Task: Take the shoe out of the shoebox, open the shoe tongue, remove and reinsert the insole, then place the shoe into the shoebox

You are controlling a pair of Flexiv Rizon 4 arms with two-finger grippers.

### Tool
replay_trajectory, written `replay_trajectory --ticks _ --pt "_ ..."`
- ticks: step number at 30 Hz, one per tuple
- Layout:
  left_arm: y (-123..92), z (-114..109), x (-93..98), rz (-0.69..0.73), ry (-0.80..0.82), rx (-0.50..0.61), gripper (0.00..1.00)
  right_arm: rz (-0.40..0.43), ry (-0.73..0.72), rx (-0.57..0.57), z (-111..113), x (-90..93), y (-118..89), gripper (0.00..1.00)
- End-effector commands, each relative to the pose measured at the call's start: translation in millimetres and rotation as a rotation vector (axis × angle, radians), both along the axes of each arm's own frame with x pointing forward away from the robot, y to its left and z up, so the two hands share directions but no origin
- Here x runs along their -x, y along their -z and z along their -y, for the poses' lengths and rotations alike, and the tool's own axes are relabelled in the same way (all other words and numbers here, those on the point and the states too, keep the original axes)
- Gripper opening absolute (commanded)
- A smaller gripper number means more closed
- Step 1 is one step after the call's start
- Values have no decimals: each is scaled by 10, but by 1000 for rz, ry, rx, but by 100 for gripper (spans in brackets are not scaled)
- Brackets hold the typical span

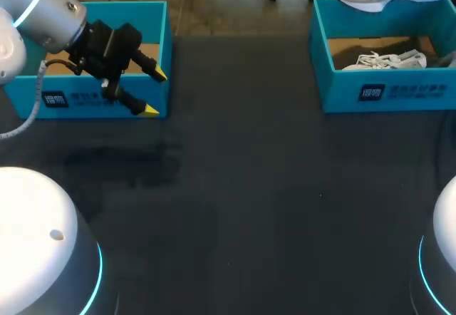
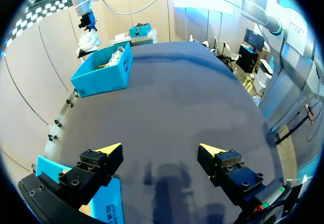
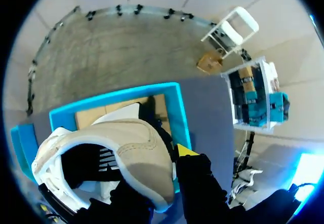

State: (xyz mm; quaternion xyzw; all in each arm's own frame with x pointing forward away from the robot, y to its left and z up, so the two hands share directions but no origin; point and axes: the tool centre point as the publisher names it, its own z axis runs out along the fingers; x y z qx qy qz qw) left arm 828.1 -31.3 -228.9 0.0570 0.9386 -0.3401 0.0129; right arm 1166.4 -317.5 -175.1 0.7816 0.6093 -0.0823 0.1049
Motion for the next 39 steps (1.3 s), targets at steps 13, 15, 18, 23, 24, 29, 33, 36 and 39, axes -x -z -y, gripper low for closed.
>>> replay_trajectory --ticks 13,15,18,23,24,29,33,36,39 --pt "-5 -4 0 0 1 -3 100 86 179 41 -28 233 183 0" --pt "-5 -4 0 0 1 -3 100 86 179 41 -28 233 183 0" --pt "-5 -4 0 0 1 -3 100 86 179 41 -28 233 183 0" --pt "-5 -4 0 0 1 -3 100 86 179 41 -28 233 183 0" --pt "-5 -4 0 0 1 -3 100 86 179 41 -28 233 183 0" --pt "-5 -4 0 0 1 -3 100 84 185 20 12 231 298 0" --pt "-5 -4 0 0 1 -3 100 55 178 34 64 241 398 0" --pt "-5 -4 0 0 1 -3 100 51 175 38 83 241 485 0" --pt "-5 -4 0 0 1 -3 100 57 171 17 93 232 551 0"
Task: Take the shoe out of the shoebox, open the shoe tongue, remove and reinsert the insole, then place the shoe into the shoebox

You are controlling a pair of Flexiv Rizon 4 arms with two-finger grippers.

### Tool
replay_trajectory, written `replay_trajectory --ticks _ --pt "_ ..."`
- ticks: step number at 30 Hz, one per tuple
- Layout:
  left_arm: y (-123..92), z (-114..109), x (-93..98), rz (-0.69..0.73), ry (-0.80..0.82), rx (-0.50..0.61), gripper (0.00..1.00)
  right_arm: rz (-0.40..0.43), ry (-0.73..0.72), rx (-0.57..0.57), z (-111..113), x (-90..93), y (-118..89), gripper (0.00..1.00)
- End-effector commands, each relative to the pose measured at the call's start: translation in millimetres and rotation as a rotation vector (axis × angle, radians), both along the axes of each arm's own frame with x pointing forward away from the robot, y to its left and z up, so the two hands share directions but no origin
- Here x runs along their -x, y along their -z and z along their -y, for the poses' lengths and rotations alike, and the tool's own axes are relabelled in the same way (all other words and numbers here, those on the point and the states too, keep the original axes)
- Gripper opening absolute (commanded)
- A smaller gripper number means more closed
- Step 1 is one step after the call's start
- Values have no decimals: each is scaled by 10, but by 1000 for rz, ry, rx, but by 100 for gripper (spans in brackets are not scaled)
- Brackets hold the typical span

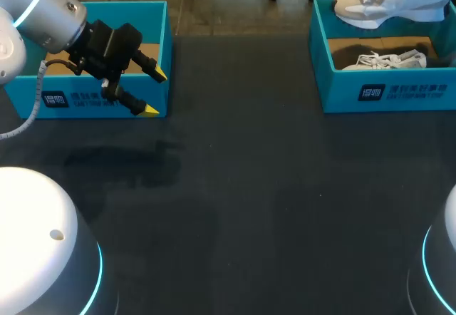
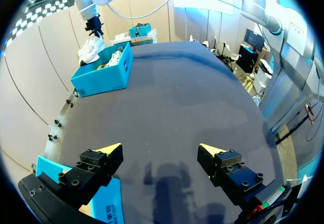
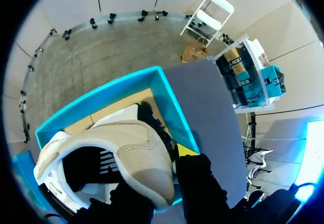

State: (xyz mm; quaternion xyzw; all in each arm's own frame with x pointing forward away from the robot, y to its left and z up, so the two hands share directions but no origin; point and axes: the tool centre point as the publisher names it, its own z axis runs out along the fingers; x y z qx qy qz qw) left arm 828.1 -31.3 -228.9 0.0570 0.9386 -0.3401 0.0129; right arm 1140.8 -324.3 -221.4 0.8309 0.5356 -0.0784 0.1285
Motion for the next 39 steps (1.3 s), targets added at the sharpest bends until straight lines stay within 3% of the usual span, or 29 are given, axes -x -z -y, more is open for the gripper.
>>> replay_trajectory --ticks 1,11,24,35,39 --pt "-5 -5 0 0 1 -3 100 -7 -9 -4 29 -26 140 0" --pt "-5 -5 0 0 1 -3 100 -11 1 29 98 6 419 0" --pt "-5 -5 0 0 1 -3 100 -5 30 45 200 -201 711 0" --pt "-5 -5 0 0 1 -3 100 -8 26 64 251 -256 834 0" --pt "-5 -5 0 0 1 -3 100 12 27 55 289 -265 969 0"
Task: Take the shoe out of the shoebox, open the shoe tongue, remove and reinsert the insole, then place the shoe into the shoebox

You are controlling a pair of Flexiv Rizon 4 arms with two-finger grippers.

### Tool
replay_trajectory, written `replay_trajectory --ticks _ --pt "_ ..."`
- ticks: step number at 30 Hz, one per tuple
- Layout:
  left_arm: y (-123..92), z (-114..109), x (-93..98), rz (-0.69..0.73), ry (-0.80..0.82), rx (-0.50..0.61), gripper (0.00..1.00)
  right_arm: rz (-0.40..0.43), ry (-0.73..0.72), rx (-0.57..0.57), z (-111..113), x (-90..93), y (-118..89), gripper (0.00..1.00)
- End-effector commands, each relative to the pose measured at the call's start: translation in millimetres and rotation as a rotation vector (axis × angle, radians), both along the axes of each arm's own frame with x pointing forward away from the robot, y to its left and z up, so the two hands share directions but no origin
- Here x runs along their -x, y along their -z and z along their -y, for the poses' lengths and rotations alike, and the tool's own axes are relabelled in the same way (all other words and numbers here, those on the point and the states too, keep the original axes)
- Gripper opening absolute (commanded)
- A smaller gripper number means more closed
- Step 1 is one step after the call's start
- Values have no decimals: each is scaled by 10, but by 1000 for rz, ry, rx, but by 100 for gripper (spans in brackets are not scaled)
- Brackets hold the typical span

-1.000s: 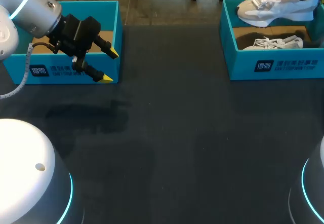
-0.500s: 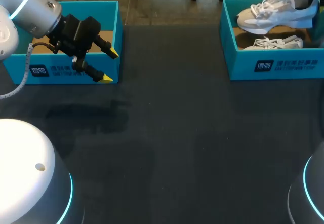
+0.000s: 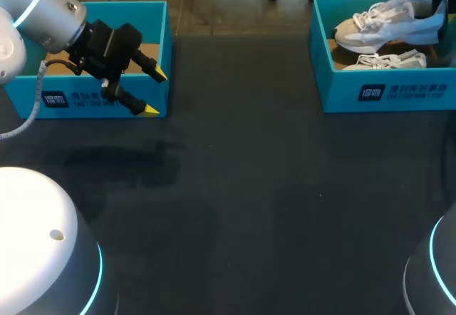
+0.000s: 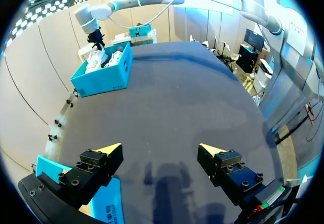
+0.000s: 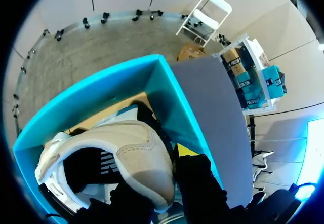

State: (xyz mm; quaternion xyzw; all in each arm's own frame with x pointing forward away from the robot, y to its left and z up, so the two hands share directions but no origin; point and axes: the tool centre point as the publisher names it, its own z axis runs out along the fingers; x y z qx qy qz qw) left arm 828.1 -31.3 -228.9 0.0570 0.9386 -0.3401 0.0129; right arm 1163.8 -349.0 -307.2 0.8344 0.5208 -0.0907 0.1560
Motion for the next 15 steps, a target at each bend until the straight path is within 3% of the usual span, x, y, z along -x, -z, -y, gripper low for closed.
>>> replay_trajectory --ticks 1,15 --pt "-5 -4 0 0 1 -3 100 0 -2 -6 40 -32 130 0" --pt "-5 -4 0 0 1 -3 100 -15 -26 -12 -54 -76 403 0"
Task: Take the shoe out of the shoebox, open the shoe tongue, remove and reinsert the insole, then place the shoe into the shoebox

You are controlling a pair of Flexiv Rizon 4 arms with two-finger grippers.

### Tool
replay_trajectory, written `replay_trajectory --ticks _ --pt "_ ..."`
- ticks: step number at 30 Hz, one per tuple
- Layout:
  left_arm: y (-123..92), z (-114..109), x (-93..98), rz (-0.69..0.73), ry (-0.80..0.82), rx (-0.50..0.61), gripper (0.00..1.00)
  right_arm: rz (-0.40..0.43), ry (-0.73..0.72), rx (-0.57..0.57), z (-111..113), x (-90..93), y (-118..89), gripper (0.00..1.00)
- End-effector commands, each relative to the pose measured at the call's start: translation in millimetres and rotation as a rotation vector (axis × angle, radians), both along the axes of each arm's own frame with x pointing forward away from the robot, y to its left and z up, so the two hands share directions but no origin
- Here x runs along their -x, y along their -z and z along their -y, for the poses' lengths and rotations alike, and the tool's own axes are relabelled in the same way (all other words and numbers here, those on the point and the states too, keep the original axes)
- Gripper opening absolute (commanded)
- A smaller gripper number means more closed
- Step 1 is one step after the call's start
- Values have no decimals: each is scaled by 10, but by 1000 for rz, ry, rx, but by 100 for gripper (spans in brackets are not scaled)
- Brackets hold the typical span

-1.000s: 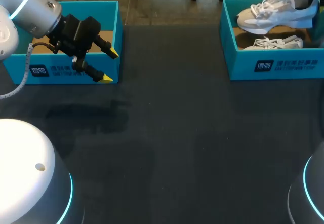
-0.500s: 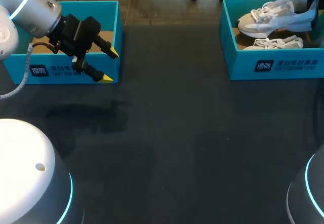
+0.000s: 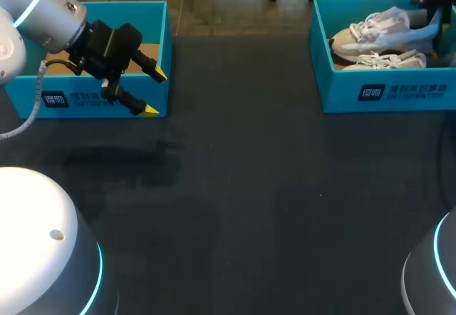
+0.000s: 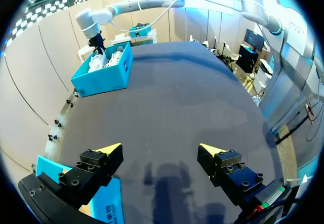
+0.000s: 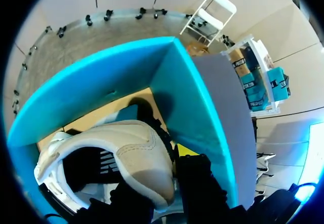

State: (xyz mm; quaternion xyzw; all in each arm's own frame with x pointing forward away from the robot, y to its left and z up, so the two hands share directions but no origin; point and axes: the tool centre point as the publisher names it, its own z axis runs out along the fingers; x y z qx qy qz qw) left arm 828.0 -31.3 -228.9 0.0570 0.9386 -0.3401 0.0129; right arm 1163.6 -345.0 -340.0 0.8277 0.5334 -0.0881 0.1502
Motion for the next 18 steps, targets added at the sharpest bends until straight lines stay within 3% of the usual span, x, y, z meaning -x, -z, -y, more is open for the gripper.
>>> replay_trajectory --ticks 1,15,16,17,18 --pt "-5 -4 0 0 1 -3 100 -8 1 2 -8 -79 101 0" --pt "-5 -4 0 0 1 -3 100 -21 12 -20 -6 -93 251 0" --pt "-5 -4 0 0 1 -3 100 -22 12 -21 -6 -92 253 2" --pt "-5 -4 0 0 1 -3 100 -23 11 -23 3 -85 270 18" --pt "-5 -4 0 0 1 -3 100 -25 9 -24 4 -85 272 24"
